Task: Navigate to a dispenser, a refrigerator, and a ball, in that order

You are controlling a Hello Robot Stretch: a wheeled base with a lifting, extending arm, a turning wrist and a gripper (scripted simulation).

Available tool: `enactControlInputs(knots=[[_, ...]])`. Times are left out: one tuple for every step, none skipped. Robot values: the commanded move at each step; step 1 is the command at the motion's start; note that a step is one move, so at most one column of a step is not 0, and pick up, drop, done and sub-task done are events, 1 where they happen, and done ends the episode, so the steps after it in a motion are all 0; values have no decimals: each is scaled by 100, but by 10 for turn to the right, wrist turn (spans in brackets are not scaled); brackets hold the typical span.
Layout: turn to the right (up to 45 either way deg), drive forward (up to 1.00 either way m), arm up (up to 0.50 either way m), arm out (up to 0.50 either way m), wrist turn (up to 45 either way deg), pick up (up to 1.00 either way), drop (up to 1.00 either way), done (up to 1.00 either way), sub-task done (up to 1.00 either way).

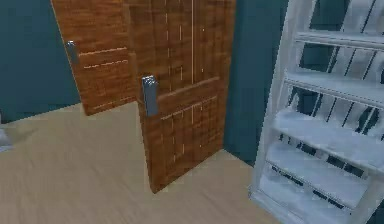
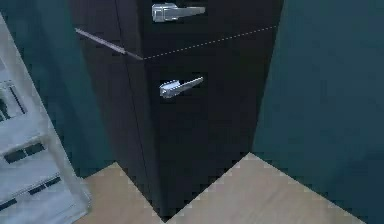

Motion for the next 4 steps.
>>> enactControlInputs(knots=[[-450, 0, 0, 0, 0, 0, 0, 0, 0], [-360, 0, 0, 0, 0, 0, 0, 0, 0], [0, 100, 0, 0, 0, 0, 0, 0, 0], [-30, 0, 0, 0, 0, 0, 0, 0, 0]])
